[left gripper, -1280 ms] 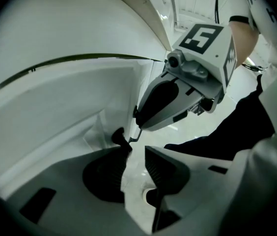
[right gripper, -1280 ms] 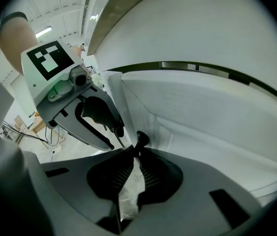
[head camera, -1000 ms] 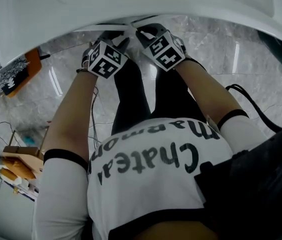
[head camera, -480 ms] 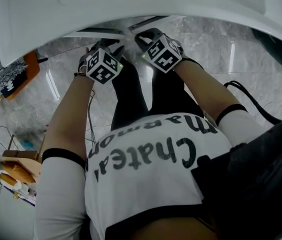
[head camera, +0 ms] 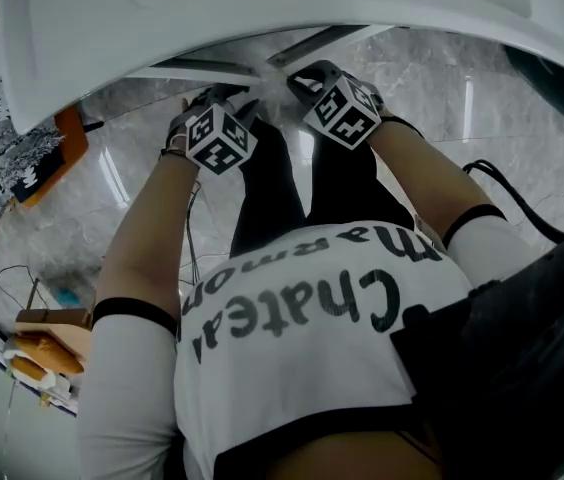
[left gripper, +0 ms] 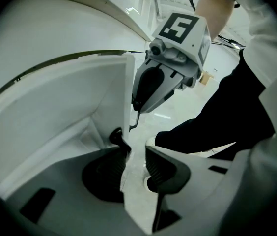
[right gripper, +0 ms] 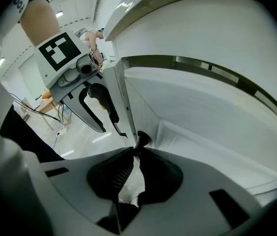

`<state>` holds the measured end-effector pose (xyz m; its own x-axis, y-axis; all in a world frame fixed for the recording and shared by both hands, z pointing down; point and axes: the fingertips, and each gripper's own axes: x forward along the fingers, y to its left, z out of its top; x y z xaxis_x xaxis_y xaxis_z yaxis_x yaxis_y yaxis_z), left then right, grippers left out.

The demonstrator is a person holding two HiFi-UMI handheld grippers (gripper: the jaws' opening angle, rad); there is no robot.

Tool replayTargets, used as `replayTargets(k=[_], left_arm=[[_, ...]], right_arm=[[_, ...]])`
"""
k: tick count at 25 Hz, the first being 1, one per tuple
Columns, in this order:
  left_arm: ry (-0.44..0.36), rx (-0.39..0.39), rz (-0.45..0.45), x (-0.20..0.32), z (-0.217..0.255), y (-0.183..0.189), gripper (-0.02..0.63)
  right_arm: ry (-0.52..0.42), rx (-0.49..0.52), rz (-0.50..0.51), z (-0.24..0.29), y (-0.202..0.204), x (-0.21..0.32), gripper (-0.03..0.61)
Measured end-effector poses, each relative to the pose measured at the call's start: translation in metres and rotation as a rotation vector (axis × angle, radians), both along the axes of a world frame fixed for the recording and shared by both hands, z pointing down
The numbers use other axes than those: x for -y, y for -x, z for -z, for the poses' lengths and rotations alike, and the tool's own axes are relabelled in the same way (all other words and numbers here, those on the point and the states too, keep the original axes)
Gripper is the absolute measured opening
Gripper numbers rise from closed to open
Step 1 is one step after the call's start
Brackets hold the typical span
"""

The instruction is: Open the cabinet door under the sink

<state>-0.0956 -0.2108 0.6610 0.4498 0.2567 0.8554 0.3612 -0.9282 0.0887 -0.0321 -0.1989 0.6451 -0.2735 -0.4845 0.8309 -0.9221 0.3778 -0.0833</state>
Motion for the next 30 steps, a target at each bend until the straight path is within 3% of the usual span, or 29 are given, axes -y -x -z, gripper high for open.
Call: replayTargets(k=[7,17,30], left_arm=[[0.010,-0.008,-0.060,-0.007,0.000,0.011,0.106],[-0.001,0.005,-0.116,-0.012,0.000,0.031,0.106],[-0.092,0.045,-0.231,-0.020,-0.003,0.048,0.106]], right_arm=[[0.012,-0.020,-0.016,0.000,0.001,-0.007,0.035],[0.044,-0.030,0.040,0.000,0.005,-0.027,0.035],[0.065,-0.059,0.121,0.001,0.003,-0.056,0.035]])
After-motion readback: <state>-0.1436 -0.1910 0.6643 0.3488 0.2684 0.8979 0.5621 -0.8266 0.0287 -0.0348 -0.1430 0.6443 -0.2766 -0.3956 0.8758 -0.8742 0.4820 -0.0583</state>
